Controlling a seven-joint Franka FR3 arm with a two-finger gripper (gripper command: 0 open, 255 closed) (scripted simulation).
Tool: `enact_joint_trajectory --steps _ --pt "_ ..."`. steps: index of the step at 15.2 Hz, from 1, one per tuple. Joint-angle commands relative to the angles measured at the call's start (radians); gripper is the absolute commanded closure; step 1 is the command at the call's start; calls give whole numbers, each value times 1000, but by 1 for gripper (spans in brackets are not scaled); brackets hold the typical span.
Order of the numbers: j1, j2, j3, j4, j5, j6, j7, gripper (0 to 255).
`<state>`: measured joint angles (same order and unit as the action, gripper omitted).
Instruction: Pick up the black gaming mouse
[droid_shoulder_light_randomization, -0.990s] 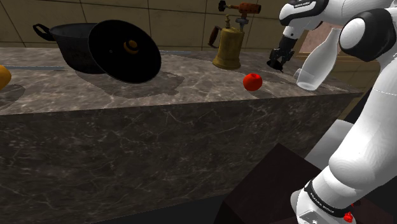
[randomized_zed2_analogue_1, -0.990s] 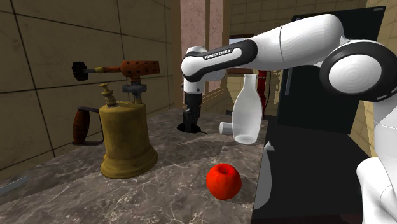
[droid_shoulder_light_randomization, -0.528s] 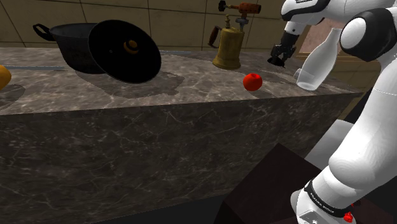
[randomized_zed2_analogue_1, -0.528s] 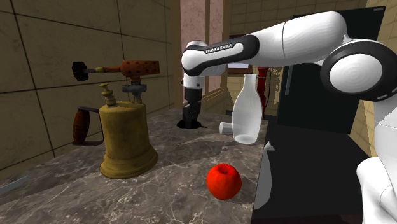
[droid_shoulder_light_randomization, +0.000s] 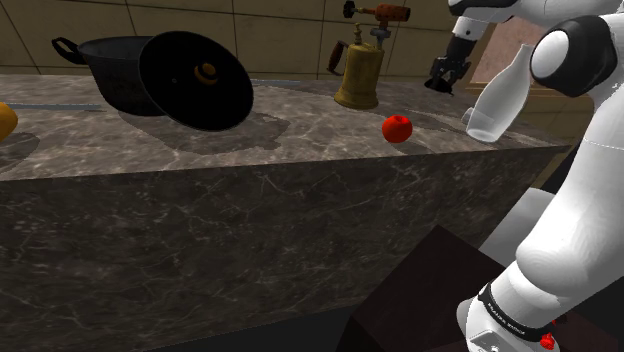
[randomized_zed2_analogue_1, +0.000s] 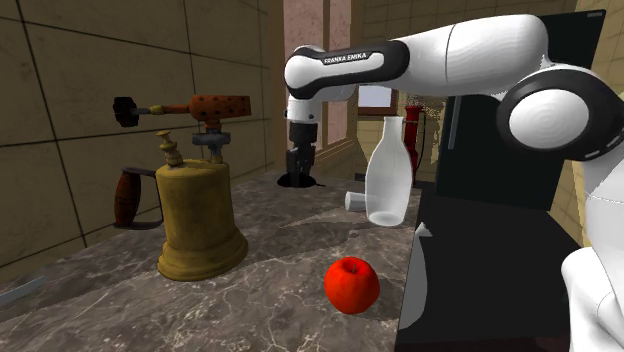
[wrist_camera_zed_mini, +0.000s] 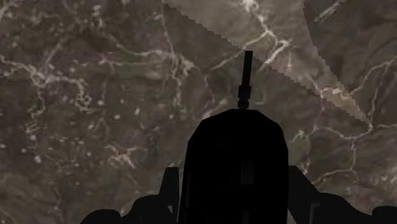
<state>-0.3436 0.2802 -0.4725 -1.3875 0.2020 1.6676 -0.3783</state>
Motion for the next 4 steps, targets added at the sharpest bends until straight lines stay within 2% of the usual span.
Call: enact_joint_trajectory --steps 1,4 --pt "-3 4 0 33 1 -30 3 255" --pt "-6 8 -1 55 3 -47 3 255"
